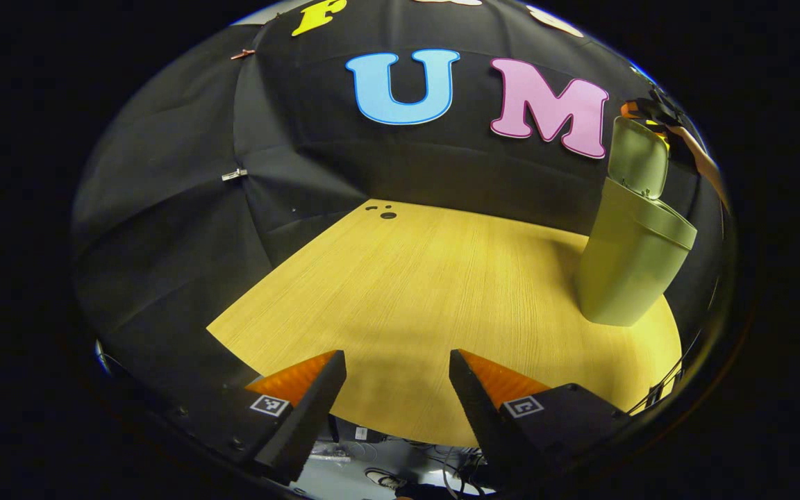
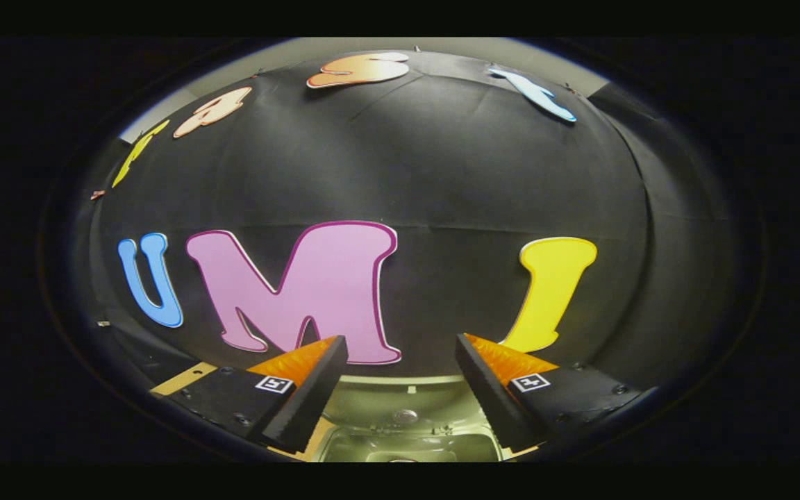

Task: Press the lid of the desktop garbage bin to open it, pick up the crumpled paper on the desktop and throw it into the bin, then pick up the pop can on the desktop and drop it into the bin, and finally close the garbage bin lid.

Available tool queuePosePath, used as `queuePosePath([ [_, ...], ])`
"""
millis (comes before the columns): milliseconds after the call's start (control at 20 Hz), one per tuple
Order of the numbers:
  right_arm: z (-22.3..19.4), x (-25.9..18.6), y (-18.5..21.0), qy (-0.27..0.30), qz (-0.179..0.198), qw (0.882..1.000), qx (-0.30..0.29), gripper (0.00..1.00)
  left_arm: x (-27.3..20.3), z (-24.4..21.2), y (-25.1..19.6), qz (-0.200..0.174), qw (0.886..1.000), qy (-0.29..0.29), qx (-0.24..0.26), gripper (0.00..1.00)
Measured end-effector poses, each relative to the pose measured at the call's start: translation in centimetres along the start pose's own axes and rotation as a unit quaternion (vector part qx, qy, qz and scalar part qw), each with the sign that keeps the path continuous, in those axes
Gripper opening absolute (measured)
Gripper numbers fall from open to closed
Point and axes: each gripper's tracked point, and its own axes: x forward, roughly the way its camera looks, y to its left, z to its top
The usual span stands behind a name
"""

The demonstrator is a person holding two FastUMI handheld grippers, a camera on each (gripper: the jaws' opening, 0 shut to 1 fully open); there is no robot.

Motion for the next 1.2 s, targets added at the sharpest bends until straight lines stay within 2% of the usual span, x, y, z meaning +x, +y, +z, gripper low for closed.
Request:
queuePosePath([
  [250,-0.7,-1.8,0.6,0.019,0.019,0.999,-0.019,0.99,0.3,0.6,-0.5,-0.005,1.000,-0.010,-0.007,0.96],
  [650,-3.9,-8.3,0.7,0.053,0.034,0.998,-0.032,0.98,0.5,1.1,-2.5,-0.052,0.998,-0.017,0.020,0.96],
  [850,-7.4,-11.3,0.4,0.082,0.033,0.995,-0.037,0.98,0.1,0.5,-2.4,-0.073,0.997,-0.014,0.037,0.96],
  [1200,-15.2,-14.5,-0.2,0.155,0.014,0.988,-0.022,0.99,-0.7,0.7,-0.7,-0.084,0.995,-0.011,0.055,0.96],
])
